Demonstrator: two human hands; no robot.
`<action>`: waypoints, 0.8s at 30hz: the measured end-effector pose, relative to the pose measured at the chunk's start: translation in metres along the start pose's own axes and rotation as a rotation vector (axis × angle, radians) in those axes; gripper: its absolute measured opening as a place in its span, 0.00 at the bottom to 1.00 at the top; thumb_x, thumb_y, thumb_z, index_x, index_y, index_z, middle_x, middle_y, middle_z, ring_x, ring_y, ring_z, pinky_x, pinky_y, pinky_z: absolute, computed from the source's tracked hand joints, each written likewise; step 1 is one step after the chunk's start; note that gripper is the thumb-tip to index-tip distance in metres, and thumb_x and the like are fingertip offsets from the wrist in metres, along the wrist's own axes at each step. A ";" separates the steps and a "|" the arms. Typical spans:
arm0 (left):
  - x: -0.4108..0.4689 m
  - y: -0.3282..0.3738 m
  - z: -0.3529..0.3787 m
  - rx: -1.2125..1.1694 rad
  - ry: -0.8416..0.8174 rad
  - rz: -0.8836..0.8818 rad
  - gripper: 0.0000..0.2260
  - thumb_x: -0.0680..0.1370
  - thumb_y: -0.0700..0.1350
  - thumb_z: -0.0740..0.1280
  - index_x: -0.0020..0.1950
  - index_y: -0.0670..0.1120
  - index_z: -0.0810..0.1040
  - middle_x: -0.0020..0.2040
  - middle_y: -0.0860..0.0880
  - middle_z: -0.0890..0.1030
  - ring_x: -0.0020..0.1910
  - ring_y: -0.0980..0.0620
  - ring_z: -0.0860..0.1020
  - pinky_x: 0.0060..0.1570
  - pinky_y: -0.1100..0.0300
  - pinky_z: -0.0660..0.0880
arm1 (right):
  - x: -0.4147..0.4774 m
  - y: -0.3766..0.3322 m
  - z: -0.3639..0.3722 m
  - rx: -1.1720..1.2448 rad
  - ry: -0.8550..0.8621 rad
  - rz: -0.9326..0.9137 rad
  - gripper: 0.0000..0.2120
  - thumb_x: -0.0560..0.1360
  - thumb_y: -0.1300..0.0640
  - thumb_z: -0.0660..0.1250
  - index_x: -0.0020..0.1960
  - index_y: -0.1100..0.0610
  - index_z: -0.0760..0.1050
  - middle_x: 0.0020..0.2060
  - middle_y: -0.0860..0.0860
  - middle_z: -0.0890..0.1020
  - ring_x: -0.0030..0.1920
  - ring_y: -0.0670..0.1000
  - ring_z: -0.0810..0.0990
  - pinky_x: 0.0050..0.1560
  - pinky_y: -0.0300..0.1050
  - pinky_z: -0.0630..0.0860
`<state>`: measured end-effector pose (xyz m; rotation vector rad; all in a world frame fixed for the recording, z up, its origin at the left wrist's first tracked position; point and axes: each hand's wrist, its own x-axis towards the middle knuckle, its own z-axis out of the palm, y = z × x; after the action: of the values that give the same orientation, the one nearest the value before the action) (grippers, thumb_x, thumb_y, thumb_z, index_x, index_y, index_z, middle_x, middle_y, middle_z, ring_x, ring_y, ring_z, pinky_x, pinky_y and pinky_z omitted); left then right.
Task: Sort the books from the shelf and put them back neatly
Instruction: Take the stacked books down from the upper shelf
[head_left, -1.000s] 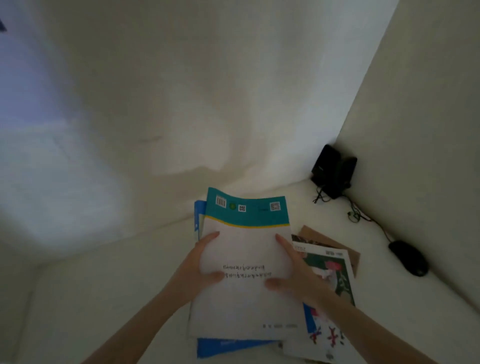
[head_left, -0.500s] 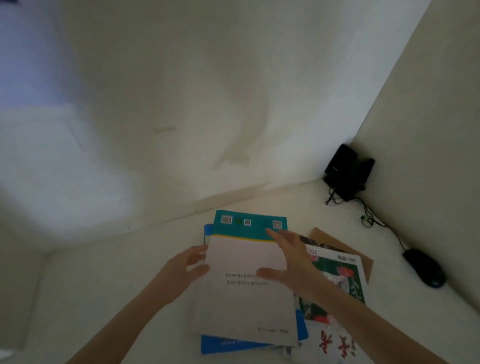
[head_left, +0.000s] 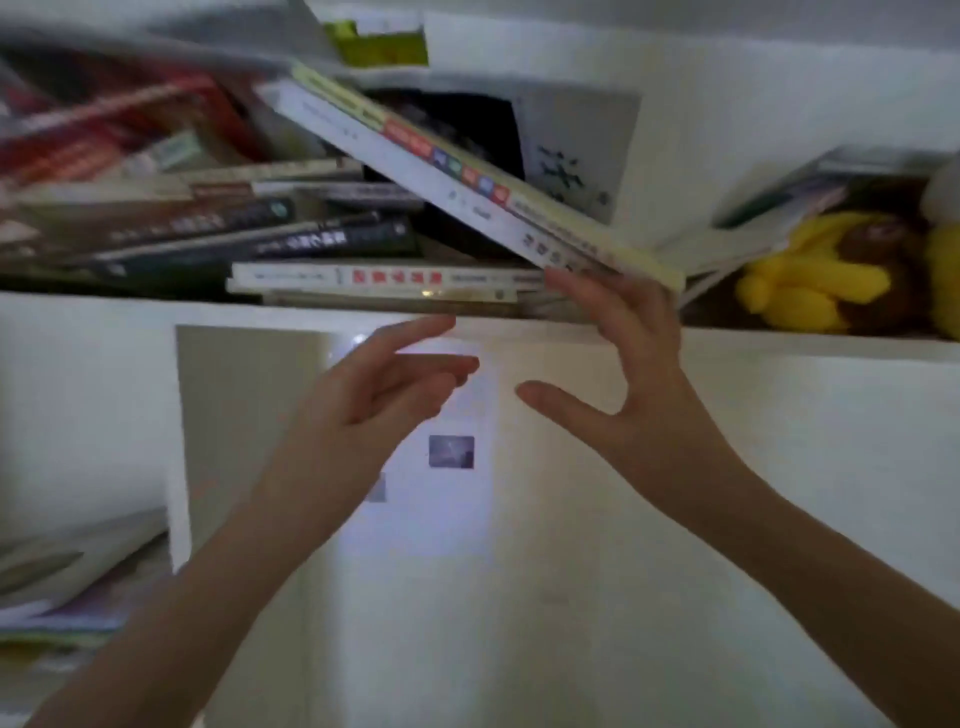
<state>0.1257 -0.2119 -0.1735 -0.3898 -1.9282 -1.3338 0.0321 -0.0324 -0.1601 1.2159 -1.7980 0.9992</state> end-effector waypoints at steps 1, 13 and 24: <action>0.006 0.015 -0.012 0.012 0.041 0.048 0.16 0.75 0.44 0.64 0.62 0.51 0.75 0.50 0.53 0.85 0.54 0.56 0.81 0.56 0.60 0.77 | 0.019 -0.011 0.000 0.021 0.042 -0.030 0.28 0.70 0.48 0.70 0.69 0.49 0.68 0.63 0.48 0.64 0.66 0.46 0.61 0.67 0.33 0.62; 0.058 0.062 -0.032 -0.032 0.003 0.059 0.32 0.78 0.50 0.65 0.74 0.66 0.50 0.55 0.57 0.81 0.52 0.61 0.81 0.44 0.69 0.77 | 0.122 -0.036 -0.015 -0.933 -0.062 -0.068 0.54 0.62 0.38 0.76 0.77 0.51 0.50 0.67 0.57 0.70 0.63 0.61 0.71 0.62 0.56 0.65; 0.083 0.072 0.020 -0.242 0.135 0.128 0.38 0.77 0.51 0.66 0.75 0.67 0.42 0.70 0.55 0.63 0.50 0.65 0.76 0.40 0.74 0.76 | 0.083 -0.048 -0.017 -0.930 0.225 -0.306 0.29 0.55 0.60 0.80 0.54 0.61 0.78 0.38 0.56 0.79 0.34 0.55 0.77 0.30 0.42 0.68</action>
<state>0.1063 -0.1778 -0.0694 -0.5191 -1.6092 -1.4737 0.0567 -0.0607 -0.0698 0.7047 -1.5307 0.0592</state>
